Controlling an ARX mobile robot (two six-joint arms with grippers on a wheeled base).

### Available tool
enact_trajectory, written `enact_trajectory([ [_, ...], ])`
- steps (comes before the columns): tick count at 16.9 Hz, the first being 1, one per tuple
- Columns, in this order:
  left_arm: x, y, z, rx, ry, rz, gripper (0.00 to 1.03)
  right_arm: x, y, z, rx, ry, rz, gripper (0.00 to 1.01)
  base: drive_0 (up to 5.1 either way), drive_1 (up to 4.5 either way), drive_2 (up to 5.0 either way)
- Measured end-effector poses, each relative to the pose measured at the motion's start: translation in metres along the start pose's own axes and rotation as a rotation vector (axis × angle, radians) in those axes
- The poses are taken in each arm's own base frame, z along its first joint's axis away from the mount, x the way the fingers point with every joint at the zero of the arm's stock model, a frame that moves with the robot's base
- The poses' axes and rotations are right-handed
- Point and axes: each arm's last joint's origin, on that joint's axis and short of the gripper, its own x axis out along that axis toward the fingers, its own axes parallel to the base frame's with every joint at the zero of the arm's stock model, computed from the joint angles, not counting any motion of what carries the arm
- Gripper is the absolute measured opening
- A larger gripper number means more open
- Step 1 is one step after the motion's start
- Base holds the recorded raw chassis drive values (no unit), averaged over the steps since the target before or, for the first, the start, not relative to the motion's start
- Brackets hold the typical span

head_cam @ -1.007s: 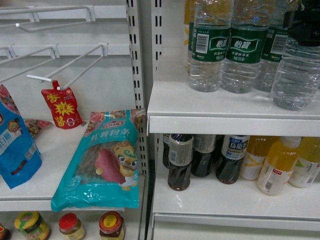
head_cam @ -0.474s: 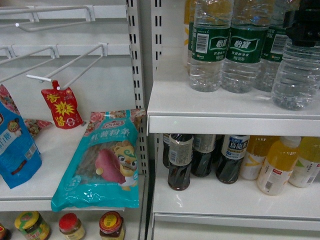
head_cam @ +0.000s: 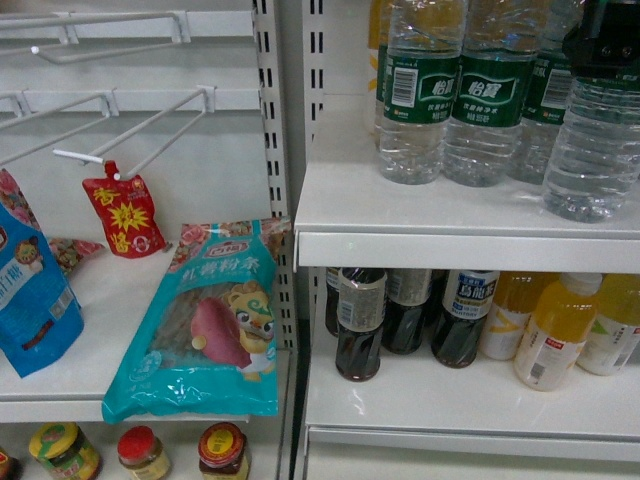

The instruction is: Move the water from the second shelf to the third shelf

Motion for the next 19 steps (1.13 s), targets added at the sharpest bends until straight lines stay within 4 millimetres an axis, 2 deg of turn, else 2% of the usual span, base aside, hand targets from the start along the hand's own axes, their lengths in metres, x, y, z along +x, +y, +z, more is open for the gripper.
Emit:
enact_trajectory([
  [5, 0.000, 0.000, 0.000, 0.000, 0.000, 0.000, 0.98, -0.028, 0.012, 0.004, -0.090, -0.012, -0.010, 0.98, 0.0, 0.00, 0.0],
  [13, 0.000, 0.000, 0.000, 0.000, 0.000, 0.000, 0.98, -0.041, 0.012, 0.003, -0.097, -0.005, -0.037, 0.98, 0.0, 0.00, 0.0],
  [16, 0.000, 0.000, 0.000, 0.000, 0.000, 0.000, 0.98, -0.060, 0.009, 0.003, -0.096, -0.018, -0.065, 0.98, 0.0, 0.00, 0.0],
  [19, 0.000, 0.000, 0.000, 0.000, 0.000, 0.000, 0.98, -0.088, 0.006, 0.001, -0.094, -0.020, -0.043, 0.98, 0.0, 0.00, 0.0],
])
